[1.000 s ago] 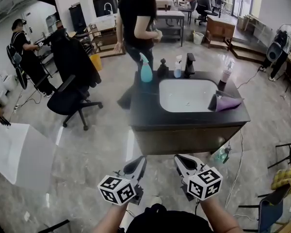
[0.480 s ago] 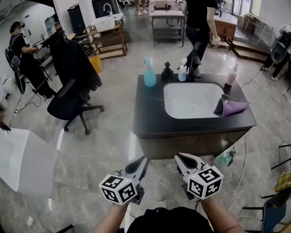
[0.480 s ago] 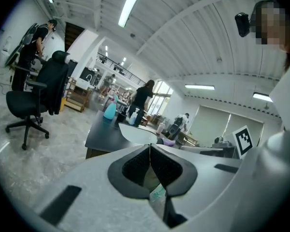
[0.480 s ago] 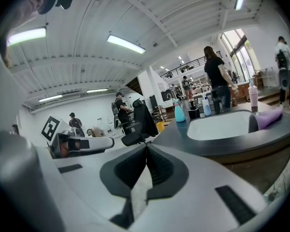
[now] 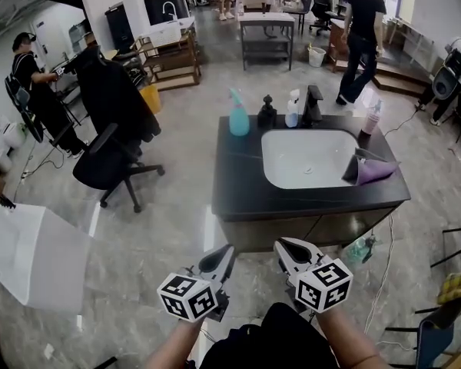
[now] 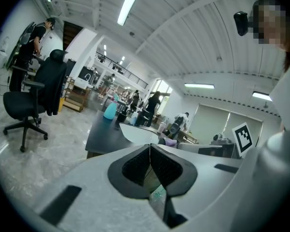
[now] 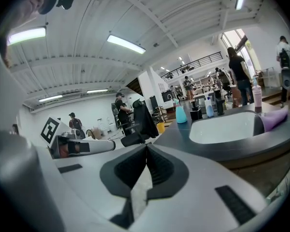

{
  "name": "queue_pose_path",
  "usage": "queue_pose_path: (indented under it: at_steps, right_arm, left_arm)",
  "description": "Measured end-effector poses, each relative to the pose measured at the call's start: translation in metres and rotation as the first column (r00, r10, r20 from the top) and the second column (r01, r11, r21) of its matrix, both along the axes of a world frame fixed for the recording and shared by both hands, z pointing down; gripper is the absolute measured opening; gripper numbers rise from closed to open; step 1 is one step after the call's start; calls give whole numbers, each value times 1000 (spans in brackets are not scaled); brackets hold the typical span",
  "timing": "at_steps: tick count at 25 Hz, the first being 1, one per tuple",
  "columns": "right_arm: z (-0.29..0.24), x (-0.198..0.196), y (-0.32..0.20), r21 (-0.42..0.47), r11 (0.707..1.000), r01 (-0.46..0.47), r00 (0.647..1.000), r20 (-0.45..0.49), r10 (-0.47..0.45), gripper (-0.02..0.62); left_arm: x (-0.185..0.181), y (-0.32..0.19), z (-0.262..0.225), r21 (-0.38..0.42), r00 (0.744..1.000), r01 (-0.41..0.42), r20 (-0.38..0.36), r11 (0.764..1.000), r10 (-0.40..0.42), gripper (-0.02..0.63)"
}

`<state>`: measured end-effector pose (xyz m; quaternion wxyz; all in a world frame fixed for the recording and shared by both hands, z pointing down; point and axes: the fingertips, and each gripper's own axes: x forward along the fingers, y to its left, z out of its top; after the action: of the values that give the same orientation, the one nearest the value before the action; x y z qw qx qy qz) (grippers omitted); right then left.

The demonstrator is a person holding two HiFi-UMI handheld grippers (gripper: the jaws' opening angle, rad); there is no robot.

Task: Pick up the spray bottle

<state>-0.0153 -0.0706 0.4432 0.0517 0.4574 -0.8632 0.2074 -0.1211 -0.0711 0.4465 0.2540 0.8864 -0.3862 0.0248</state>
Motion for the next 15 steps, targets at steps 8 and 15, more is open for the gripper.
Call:
queue_pose_path:
  at_steps: [8, 15]
  right_arm:
    - [11, 18, -19, -9, 1000, -18, 1000, -1, 18, 8]
    - [5, 31, -67, 6, 1000, 6, 1000, -4, -6, 8]
  left_arm:
    - [14, -18, 11, -13, 1000, -10, 6, 1000, 10, 8]
    - [29, -64, 8, -5, 1000, 8, 16, 1000, -8, 8]
